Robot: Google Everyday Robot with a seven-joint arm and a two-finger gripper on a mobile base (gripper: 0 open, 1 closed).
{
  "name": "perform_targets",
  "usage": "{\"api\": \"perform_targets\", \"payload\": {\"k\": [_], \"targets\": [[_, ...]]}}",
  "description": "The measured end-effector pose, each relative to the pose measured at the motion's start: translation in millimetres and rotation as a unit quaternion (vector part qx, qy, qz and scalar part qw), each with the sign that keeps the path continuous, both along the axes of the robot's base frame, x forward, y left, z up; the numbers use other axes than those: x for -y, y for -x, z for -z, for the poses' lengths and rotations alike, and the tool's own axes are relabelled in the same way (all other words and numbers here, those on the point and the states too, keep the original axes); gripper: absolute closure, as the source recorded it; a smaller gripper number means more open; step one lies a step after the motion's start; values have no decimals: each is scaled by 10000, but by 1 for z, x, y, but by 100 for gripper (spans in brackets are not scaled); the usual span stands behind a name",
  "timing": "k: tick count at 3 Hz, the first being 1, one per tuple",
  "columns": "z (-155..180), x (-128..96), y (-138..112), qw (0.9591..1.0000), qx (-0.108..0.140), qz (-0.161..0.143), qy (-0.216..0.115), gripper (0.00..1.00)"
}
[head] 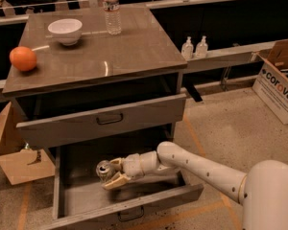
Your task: Place 7up can into middle drawer
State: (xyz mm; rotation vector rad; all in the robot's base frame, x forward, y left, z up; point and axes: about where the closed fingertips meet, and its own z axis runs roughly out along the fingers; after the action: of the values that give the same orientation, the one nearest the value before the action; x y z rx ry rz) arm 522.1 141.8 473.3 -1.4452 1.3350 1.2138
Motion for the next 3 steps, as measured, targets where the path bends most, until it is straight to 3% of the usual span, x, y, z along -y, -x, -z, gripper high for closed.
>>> {"api": "perform_targets", "payload": {"k": [2, 3], "targets": [[37, -4, -8, 9998, 60, -154, 147, 100], [49, -6, -12, 9994, 146, -135, 268, 84]]}}
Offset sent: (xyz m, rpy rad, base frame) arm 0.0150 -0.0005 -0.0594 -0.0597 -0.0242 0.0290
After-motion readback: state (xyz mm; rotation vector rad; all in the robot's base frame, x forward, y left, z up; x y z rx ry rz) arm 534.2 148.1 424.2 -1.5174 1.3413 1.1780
